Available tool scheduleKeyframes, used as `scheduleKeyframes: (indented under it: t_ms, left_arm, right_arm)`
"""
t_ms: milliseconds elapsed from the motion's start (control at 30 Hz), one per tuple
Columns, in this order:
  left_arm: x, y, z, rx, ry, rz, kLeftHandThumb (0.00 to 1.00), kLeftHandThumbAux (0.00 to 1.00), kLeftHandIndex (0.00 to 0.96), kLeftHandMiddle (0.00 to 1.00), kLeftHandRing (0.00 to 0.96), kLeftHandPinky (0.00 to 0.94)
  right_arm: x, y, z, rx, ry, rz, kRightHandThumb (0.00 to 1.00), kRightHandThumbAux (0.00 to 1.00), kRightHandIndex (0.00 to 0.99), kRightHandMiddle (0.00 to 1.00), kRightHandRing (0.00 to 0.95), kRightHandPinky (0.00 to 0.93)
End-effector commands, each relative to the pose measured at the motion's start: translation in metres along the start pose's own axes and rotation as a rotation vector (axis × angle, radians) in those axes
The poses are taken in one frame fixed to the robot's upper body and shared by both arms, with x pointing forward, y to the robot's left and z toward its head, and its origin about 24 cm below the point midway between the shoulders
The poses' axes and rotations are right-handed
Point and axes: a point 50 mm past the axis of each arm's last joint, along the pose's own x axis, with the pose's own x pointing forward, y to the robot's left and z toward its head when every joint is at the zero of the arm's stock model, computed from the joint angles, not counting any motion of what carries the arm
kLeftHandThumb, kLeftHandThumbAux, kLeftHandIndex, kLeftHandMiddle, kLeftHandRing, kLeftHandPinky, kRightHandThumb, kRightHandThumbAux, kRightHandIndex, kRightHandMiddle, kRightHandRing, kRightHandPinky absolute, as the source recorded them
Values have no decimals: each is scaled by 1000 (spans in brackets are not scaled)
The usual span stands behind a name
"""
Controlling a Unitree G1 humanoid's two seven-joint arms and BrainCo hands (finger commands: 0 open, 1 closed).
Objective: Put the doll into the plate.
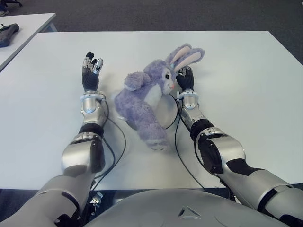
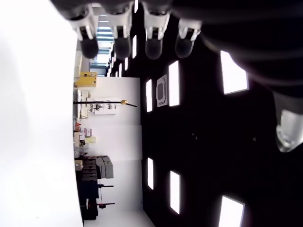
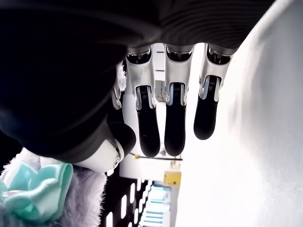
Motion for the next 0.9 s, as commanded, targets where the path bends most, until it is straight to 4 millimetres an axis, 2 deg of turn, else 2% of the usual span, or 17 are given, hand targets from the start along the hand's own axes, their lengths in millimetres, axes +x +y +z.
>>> scheduleKeyframes:
  t_ms: [33,367,900]
  left_arm:
    - [-133,-13,-107,-98,520,98,0,422,0,12,0,0]
    - [-123,-6,-106,-152,537,117,0,421,0,28,8,5]
    - [-124,-6,-108,-170,573,98,0,466,0,39,14,5]
  right_arm:
    - [-75,-1,-100,-71,445,16,696,737,413,372,358,341]
    - [-75,-1,-99,-81,438,22,697,737,412,367,357,332]
    - [-75,-1,-99,-75,438,20,695,737,412,367,361,335]
